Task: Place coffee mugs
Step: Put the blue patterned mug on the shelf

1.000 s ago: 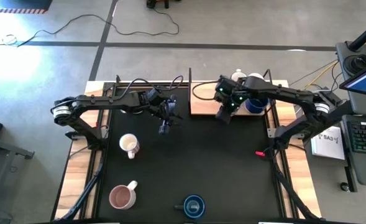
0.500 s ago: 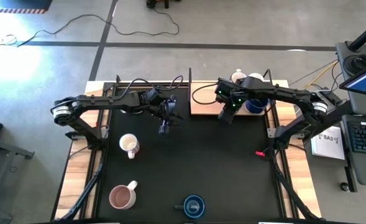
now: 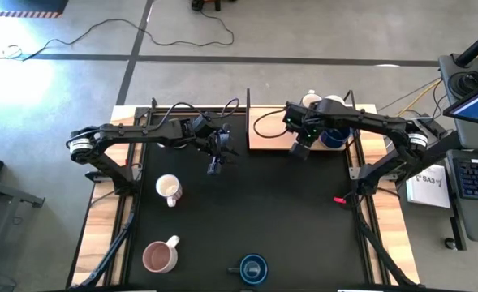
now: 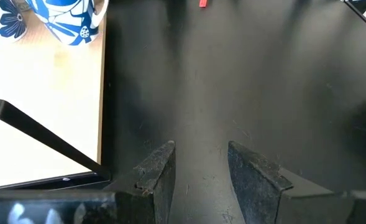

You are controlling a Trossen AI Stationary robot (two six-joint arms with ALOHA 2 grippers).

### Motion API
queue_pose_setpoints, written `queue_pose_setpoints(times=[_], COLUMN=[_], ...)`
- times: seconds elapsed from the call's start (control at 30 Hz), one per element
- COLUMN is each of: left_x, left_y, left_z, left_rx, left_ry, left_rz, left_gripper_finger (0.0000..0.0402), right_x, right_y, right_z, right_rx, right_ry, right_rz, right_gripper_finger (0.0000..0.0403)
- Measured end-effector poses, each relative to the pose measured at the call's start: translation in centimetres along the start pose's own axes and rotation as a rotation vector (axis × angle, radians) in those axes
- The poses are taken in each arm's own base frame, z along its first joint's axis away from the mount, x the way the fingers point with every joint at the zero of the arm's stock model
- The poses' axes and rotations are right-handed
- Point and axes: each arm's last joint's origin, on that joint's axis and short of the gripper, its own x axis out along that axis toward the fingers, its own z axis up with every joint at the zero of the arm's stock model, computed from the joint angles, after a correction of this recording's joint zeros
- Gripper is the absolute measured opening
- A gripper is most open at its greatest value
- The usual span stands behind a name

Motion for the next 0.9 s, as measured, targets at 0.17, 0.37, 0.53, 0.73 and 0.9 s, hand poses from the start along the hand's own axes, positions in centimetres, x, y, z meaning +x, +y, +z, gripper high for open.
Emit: queue_pose_setpoints(times=[0.17,0.37,0.53,0.73,0.9], left_x=[0.00,0.00,0.00,0.00,0.00], left_y=[-0.01,0.00,-0.01,0.00,-0.01], left_z=[0.00,0.00,0.00,0.00,0.00], left_rx=[0.000,0.000,0.000,0.000,0.000], left_ry=[0.000,0.000,0.000,0.000,0.000], left_rz=[0.000,0.000,0.000,0.000,0.000], left_gripper_finger=[0.0128,0.0128,0.0128,0.0128,0.0128], right_x=[0.04,0.07,0.09,0.08,0.07], right_y=[-0.36,-0.85,-1.00,-1.01,-1.02], right_z=[-0.25,-0.53,-0.53,-0.70,-0.80], right_rx=[0.007,0.012,0.013,0.008,0.010], right_ry=[0.027,0.057,0.058,0.076,0.085], right_rz=[-0.023,-0.078,-0.078,-0.079,-0.083], right_gripper_finger=[0.0038,0.0038,0.0038,0.0038,0.0038])
